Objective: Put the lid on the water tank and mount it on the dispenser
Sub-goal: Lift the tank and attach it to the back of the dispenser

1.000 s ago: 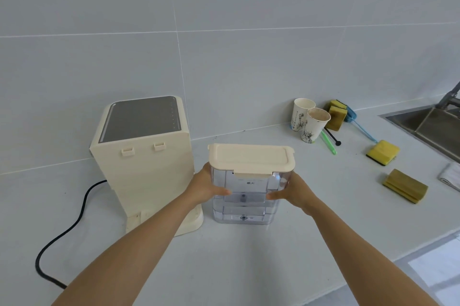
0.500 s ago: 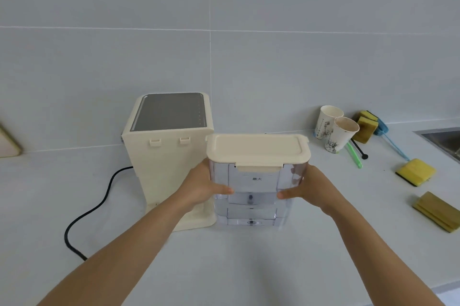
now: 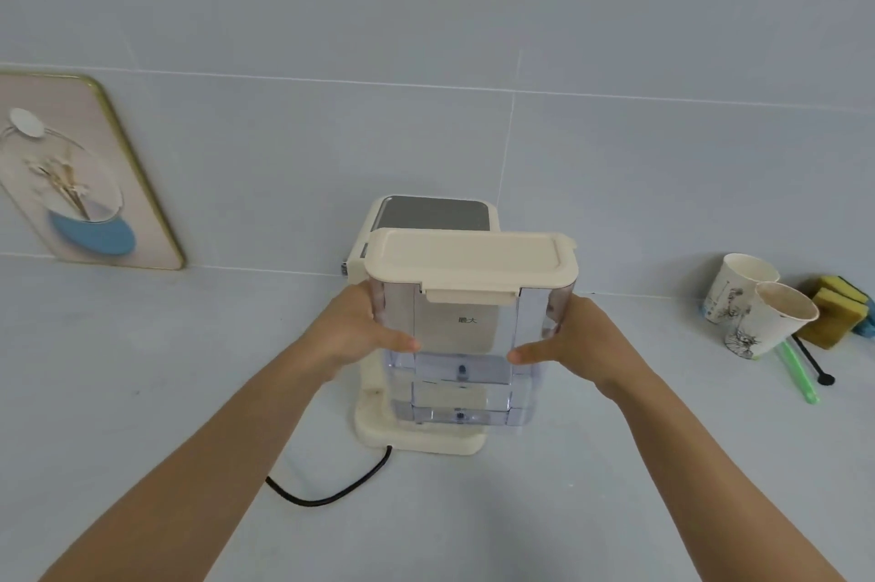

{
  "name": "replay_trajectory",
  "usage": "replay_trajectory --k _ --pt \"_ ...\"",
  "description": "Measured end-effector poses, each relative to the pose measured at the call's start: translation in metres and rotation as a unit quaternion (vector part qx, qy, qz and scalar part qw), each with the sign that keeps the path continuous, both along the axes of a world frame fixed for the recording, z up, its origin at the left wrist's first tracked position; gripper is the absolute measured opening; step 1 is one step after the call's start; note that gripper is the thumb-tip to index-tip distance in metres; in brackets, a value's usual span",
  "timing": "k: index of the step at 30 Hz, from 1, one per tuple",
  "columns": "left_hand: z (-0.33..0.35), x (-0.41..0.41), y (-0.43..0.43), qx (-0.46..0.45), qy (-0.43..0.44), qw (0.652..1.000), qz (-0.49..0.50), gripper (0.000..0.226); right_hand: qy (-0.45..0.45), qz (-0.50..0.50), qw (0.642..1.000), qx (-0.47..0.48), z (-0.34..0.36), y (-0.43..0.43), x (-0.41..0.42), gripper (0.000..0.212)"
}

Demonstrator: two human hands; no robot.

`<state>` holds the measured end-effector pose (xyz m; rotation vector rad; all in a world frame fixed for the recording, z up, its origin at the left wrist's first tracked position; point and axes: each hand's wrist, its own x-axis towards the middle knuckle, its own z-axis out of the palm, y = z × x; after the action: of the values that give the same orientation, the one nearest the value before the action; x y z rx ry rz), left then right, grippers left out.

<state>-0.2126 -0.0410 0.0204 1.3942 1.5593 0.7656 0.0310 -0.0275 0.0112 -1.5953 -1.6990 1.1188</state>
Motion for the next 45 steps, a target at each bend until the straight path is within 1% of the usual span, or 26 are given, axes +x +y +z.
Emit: replay_trajectory --k 2,4,10,12,14,23,26,31,38,45 --pt "0.000 0.002 0.000 -0.001 -0.022 1.000 -0.001 0.064 0.002 -0.004 1.000 -0.001 0.000 0.000 -0.002 0.042" --pt "-0.001 0.005 0.001 -0.004 -0.049 0.999 -0.001 0.061 0.010 -0.009 1.000 -0.002 -0.002 -0.001 -0.002 0.042" --pt "-0.004 0.011 0.005 -0.012 -0.086 0.996 0.017 0.069 0.025 -0.020 1.000 -0.001 -0.005 -0.001 -0.001 0.070" --pt "-0.006 0.010 0.005 -0.018 -0.090 0.995 0.026 0.079 0.024 -0.020 1.000 -0.004 -0.008 0.000 -0.003 0.072" --pt "-0.007 0.009 0.006 -0.020 -0.086 0.996 0.026 0.082 0.024 -0.021 0.999 -0.010 -0.011 0.000 -0.004 0.071" --pt "-0.020 0.005 0.019 -0.029 -0.076 0.996 0.023 0.069 0.048 -0.041 0.998 -0.019 -0.027 0.005 -0.009 0.066" --pt "-0.029 0.004 0.020 -0.033 -0.072 0.997 0.022 0.070 0.053 -0.044 0.997 -0.021 -0.034 0.004 -0.010 0.068" --pt "-0.042 0.007 0.017 -0.044 -0.093 0.994 0.030 0.056 0.065 -0.058 0.996 -0.030 -0.049 0.002 -0.012 0.074" --pt "-0.052 0.006 0.016 -0.050 -0.075 0.995 0.036 0.066 0.046 -0.055 0.997 -0.035 -0.058 0.002 -0.011 0.078" --pt "-0.052 0.005 0.017 -0.037 -0.082 0.996 0.023 0.060 0.040 -0.057 0.997 -0.033 -0.058 0.001 -0.011 0.077"
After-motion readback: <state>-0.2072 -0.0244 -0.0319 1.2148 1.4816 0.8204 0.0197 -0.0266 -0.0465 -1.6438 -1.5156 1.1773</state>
